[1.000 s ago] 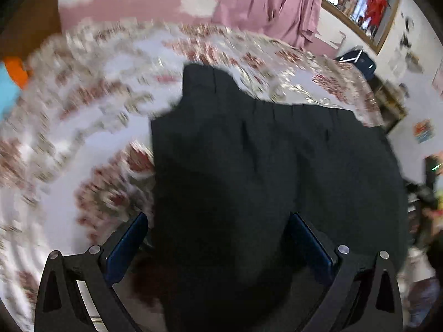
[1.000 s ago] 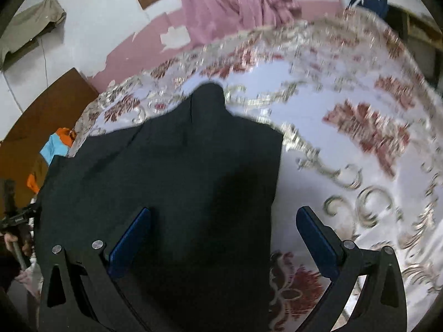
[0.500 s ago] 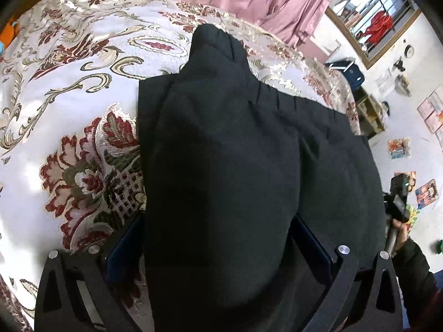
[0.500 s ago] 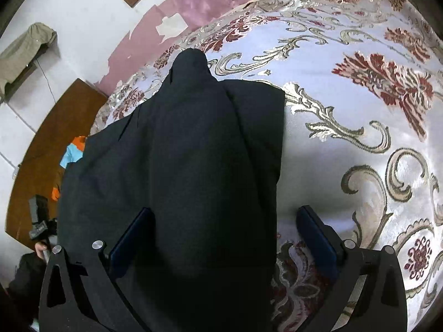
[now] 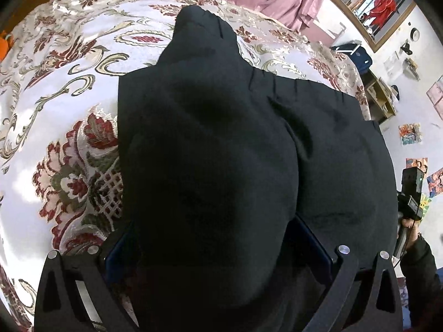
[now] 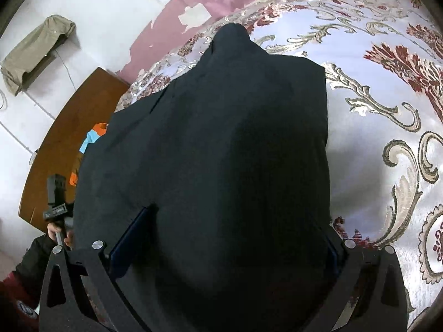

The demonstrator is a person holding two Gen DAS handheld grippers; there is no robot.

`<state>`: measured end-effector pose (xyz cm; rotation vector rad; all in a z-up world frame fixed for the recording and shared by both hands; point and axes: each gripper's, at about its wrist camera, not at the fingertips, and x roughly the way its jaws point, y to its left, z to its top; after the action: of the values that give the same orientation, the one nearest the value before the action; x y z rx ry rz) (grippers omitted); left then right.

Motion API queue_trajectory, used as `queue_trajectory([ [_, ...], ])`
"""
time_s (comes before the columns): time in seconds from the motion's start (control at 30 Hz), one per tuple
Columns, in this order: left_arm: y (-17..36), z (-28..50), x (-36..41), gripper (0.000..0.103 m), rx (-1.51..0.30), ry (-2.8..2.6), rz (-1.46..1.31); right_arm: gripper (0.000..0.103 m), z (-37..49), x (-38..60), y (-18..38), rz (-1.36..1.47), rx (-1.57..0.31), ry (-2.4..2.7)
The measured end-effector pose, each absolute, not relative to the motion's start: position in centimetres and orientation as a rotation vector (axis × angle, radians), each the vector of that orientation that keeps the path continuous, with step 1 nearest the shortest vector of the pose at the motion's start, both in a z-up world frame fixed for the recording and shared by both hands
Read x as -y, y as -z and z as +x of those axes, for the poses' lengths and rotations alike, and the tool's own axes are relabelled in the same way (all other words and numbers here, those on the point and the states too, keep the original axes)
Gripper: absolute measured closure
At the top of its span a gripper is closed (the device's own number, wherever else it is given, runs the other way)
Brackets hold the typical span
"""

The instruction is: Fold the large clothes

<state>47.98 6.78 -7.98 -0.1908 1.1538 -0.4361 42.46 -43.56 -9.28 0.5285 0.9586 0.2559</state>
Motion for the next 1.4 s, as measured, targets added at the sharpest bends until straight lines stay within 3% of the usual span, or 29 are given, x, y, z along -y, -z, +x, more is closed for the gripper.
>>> queue_trajectory([
  [0.17,7.8,47.9,-5.9,0.0,-1.175,0.412,-0.181,0.004,42.0,42.4,8.6,0.475,-0.965,-0.206],
  [0.37,7.6,47.7,-5.3,0.002,-1.17,0.476,-0.198,0.043,40.7,43.7,8.3,0.69,-0.945,-0.222],
  [0.43,7.5,47.7,-5.5,0.011,-1.172,0.461,-0.226,0.052,40.3,43.4,8.2,0.708,-0.929,-0.227],
  [0.53,7.2,47.7,-5.5,0.024,-1.199,0.455,-0.277,0.059,39.7,42.6,7.8,0.66,-0.917,-0.22],
  [0.67,6.4,47.4,-5.4,0.058,-1.202,0.434,-0.285,0.072,38.5,42.6,6.7,0.676,-0.875,-0.236],
  [0.7,5.8,47.1,-5.4,0.061,-1.193,0.42,-0.298,0.075,38.3,42.7,6.4,0.683,-0.864,-0.241],
  [0.87,2.7,45.9,-3.6,0.076,-1.141,0.376,-0.255,0.081,37.3,43.2,4.3,0.696,-0.799,-0.269],
  [1.2,-4.5,46.6,1.7,0.078,-0.999,0.545,-0.327,0.084,34.8,47.4,-4.3,0.662,-0.605,-0.275],
  [1.4,-3.7,49.5,7.8,0.078,-0.961,0.625,-0.393,0.084,33.9,52.2,-7.9,0.596,-0.518,-0.18],
])
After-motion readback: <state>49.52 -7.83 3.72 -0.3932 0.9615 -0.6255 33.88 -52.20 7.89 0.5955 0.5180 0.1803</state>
